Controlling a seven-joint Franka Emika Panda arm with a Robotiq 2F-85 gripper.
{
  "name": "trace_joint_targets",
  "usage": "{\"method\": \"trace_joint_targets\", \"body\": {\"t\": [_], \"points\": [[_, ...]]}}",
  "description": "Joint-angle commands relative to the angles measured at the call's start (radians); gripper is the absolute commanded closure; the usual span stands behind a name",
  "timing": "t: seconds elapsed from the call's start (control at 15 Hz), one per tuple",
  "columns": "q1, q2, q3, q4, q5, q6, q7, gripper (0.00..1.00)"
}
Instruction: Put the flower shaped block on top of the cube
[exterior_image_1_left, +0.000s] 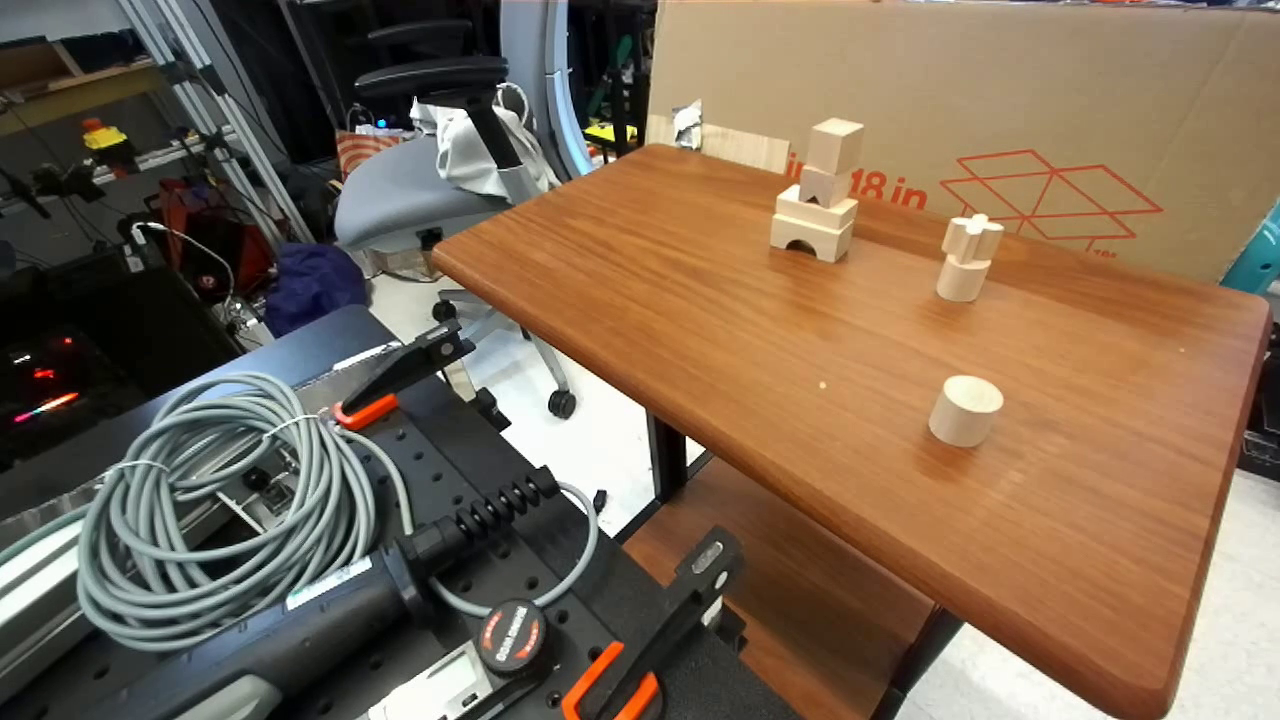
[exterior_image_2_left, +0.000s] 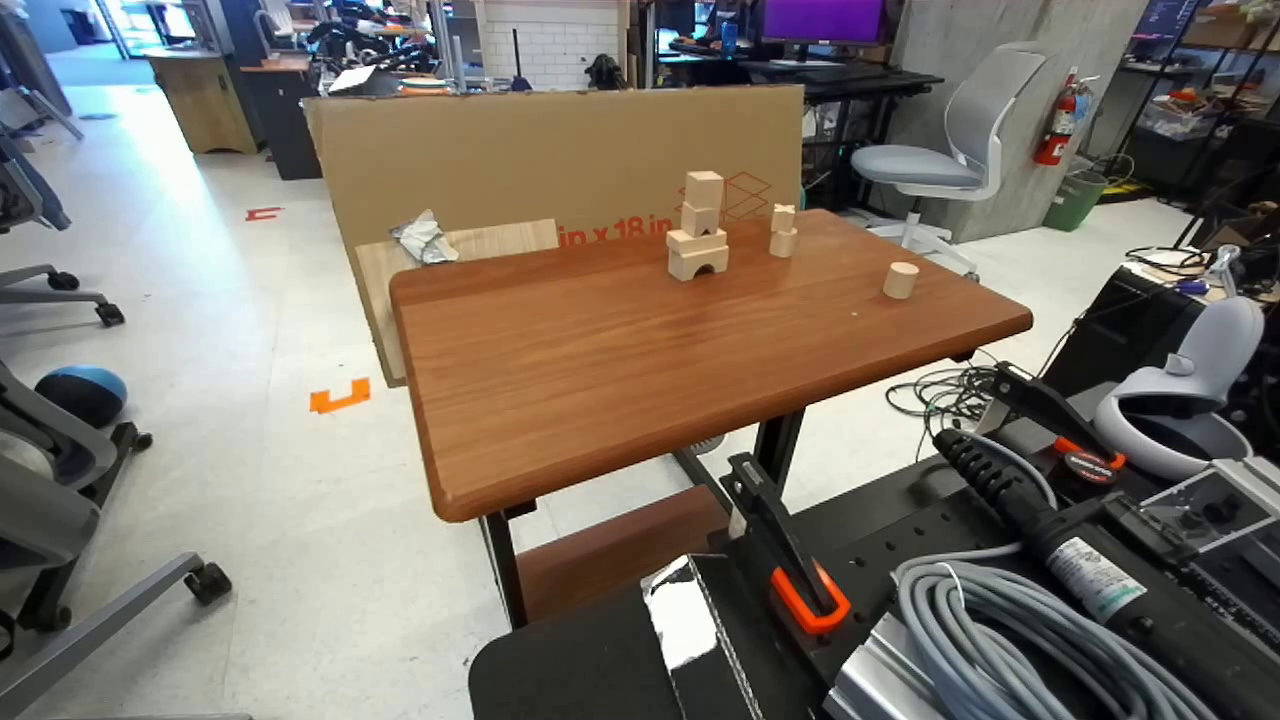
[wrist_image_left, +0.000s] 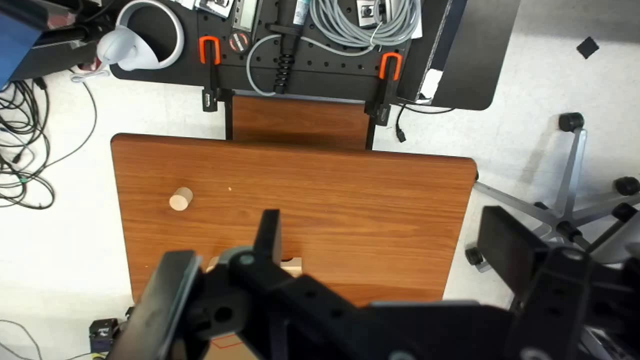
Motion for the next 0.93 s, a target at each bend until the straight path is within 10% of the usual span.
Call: {"method": "trace_joint_targets", "body": {"t": [0.0,0.87], "points": [[-0.035,0.135,-0.064,0.042,-0.054,0.057,-0.08,0.0],[-0.14,0.663,-0.21,0.213,-0.102,0.363,-0.213,0.0]]}}
